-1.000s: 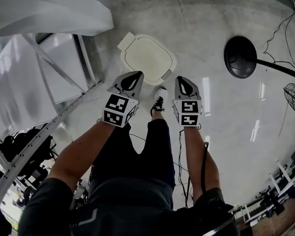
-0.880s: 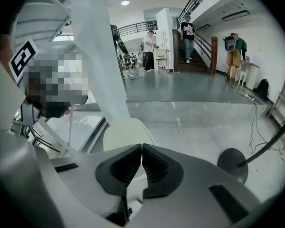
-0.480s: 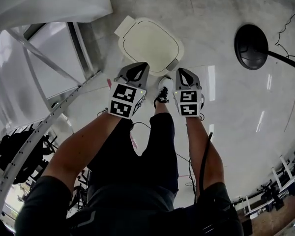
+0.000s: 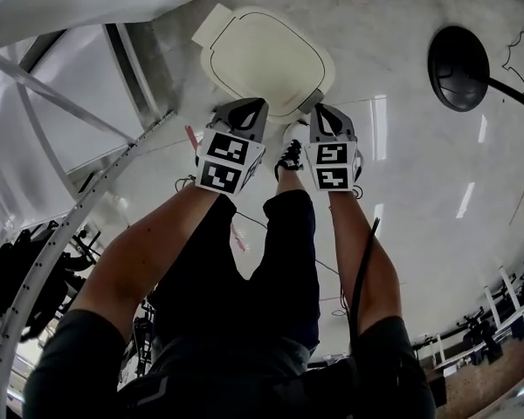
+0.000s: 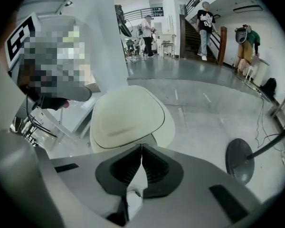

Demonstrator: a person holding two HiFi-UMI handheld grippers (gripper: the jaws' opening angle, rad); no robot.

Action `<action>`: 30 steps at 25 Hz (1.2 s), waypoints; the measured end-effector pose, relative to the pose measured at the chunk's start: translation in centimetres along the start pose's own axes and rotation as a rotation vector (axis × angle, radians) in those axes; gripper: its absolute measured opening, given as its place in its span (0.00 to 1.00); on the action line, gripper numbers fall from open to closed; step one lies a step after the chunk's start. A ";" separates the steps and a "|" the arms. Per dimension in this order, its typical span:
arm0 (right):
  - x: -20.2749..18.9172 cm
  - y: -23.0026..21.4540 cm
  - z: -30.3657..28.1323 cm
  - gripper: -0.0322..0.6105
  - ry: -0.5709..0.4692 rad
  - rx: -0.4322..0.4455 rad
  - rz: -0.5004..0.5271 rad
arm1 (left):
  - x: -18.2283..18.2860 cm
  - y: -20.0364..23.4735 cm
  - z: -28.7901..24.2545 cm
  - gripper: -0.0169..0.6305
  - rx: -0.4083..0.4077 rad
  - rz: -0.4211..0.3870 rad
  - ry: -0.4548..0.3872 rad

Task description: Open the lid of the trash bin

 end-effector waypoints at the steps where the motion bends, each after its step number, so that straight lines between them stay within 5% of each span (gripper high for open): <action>1: -0.1 -0.1 -0.3 0.09 -0.003 -0.004 -0.005 | -0.2 0.0 -0.3 0.04 0.000 -0.005 0.007; 22: -0.7 -0.7 -1.2 0.09 0.038 -0.021 -0.012 | -7.1 0.4 1.8 0.04 0.075 0.057 0.090; 30: -0.5 -0.8 -1.3 0.09 0.045 -0.026 -0.046 | -6.1 1.7 2.6 0.04 0.104 0.058 0.052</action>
Point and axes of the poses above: the fingertips, and each gripper's own axes: z backward along the fingers, y to its left, x out of its top, the point moved 4 cm from there along z, backward along the fingers, and after that the axes turned 1 degree about x, right-handed, at the moved point
